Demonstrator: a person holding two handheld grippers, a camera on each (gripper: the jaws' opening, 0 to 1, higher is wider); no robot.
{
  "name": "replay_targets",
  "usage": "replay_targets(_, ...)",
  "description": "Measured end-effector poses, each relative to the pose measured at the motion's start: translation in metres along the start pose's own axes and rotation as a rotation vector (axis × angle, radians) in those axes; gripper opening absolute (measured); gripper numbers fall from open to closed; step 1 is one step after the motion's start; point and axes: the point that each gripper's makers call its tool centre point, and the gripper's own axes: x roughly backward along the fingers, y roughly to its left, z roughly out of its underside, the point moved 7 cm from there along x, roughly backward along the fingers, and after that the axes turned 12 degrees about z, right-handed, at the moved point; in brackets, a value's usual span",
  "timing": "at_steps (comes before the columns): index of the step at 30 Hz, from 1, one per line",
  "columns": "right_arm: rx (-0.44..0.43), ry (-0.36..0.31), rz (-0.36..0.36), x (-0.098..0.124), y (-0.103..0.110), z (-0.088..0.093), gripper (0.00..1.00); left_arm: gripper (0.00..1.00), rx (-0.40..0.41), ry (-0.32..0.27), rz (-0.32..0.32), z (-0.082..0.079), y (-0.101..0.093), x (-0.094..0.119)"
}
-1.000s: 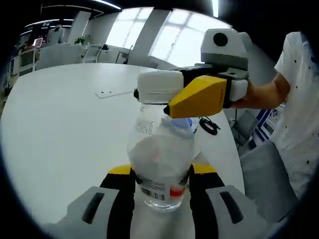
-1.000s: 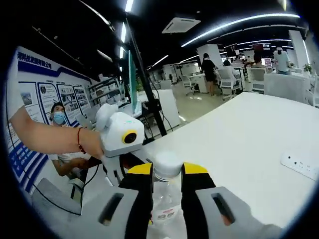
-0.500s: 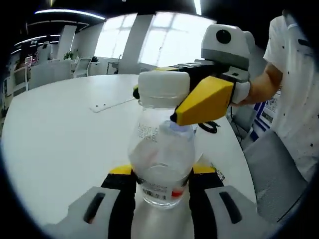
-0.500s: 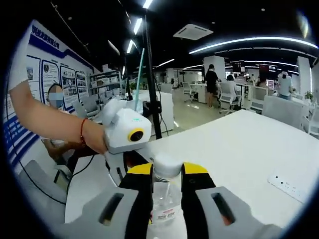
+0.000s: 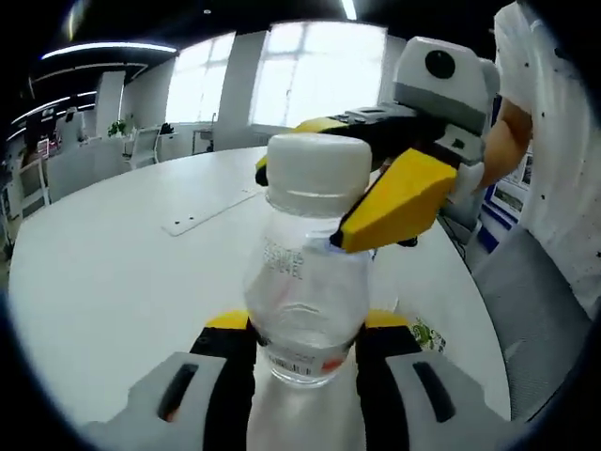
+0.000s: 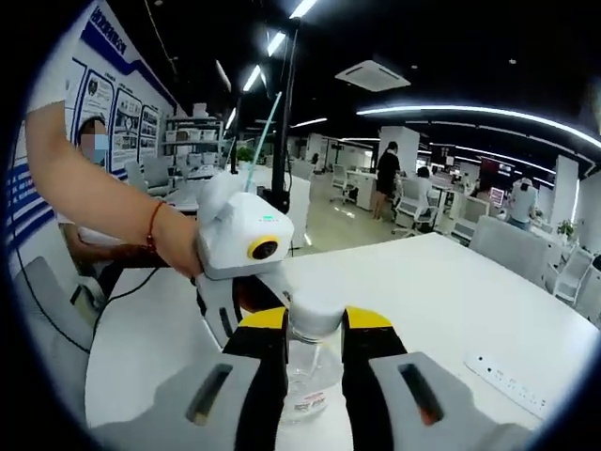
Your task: Arrange the tabletop items into an orderly group along one side of the table until the central work area is clear of visible clutter.
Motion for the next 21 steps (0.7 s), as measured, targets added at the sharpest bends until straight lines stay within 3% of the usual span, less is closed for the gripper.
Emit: replay_targets(21, 0.037, 0.024, 0.063, 0.02, -0.012, 0.012, 0.19, 0.41, -0.021, 0.007, 0.037, -0.005, 0.0, -0.024)
